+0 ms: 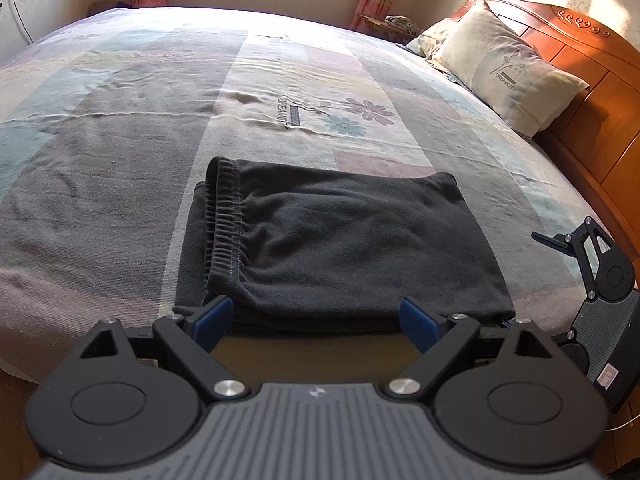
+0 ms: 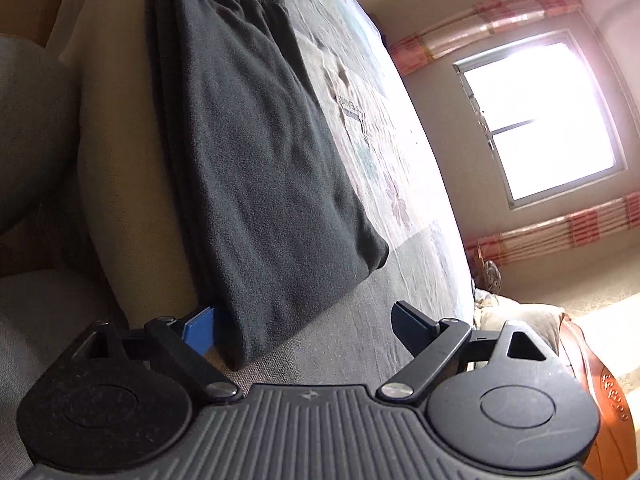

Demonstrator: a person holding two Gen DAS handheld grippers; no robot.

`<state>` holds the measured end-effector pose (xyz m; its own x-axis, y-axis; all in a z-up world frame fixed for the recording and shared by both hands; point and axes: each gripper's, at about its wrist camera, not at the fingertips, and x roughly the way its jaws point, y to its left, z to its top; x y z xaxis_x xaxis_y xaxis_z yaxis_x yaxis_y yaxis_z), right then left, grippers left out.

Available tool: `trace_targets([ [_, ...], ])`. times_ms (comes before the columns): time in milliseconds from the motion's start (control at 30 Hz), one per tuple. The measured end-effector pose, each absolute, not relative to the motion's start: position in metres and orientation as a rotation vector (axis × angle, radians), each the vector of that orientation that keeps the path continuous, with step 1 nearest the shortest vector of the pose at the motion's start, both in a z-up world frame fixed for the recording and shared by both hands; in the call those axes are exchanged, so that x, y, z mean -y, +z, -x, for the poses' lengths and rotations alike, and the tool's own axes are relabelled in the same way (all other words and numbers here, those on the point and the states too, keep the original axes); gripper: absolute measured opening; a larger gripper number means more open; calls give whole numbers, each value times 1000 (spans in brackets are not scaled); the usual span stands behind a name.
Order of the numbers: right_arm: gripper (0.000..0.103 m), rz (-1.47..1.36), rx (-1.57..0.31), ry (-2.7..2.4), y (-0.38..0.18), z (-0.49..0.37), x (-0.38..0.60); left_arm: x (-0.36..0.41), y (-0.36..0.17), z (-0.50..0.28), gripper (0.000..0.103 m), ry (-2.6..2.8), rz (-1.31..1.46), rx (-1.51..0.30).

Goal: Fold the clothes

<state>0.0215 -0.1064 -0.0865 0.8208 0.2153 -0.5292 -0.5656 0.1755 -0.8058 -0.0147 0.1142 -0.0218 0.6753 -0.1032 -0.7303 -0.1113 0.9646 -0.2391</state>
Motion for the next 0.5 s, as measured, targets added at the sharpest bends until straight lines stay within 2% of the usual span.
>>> trace_targets([
  [500,97,1287,-315,583,-83,-31,98,-107,-24,8,90,-11,269,-852],
])
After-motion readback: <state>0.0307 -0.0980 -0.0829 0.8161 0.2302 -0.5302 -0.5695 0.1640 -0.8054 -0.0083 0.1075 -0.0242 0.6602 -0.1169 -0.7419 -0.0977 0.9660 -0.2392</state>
